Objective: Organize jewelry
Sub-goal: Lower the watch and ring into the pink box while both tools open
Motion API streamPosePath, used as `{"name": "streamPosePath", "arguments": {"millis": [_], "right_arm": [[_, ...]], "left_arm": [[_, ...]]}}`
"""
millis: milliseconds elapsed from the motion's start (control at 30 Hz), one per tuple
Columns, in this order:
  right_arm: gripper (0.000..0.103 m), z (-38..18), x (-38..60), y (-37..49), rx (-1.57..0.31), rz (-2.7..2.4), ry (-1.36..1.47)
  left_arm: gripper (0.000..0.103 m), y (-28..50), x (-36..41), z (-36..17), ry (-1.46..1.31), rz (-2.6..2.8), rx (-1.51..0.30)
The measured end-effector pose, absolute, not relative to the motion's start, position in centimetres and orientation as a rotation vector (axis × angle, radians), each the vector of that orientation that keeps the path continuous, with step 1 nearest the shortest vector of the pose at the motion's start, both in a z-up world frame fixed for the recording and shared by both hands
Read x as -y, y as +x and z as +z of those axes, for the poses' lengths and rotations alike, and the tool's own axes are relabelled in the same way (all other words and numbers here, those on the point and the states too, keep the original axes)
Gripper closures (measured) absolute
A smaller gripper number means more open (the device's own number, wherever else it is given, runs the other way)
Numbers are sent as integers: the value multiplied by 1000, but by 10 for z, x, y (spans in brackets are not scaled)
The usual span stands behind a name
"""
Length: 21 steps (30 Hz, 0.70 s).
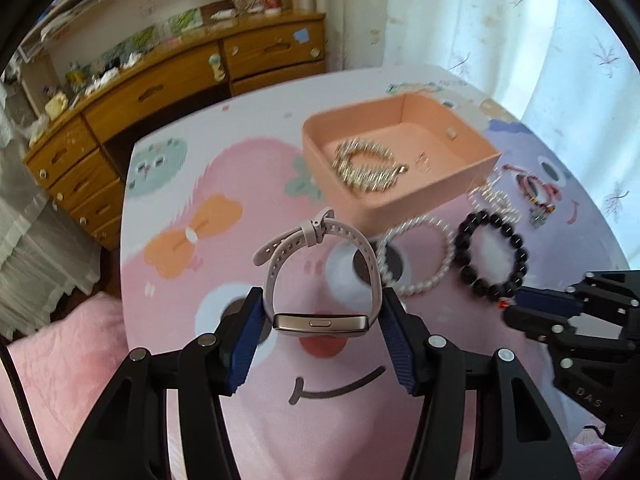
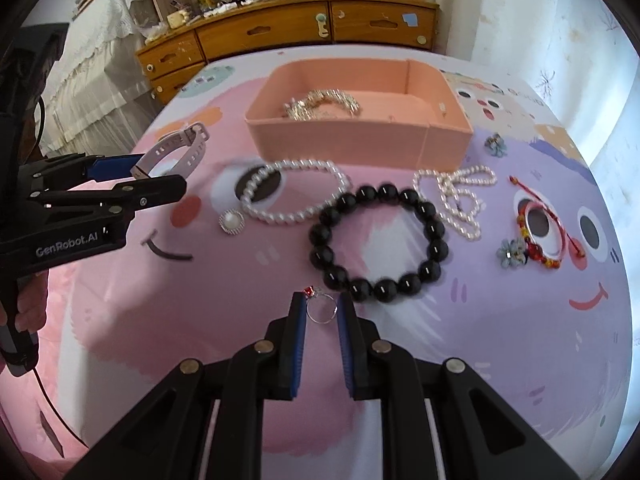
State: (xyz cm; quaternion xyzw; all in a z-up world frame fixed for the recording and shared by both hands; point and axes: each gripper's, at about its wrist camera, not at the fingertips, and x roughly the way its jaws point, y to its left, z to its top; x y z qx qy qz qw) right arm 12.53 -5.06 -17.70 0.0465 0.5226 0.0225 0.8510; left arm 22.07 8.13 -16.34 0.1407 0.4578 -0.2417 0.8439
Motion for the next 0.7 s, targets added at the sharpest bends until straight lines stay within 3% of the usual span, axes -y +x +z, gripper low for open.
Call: {"name": "streamPosePath", "arguments": {"millis": [400,700], "right_arm": [[88,-129,87,170,-966,5,287],[88,-107,125,202,-834,-43,312]], "left_arm": [[47,252,-60,-103,234,-555,-879],[47,280,-35,-86,151,-551,-780]]}}
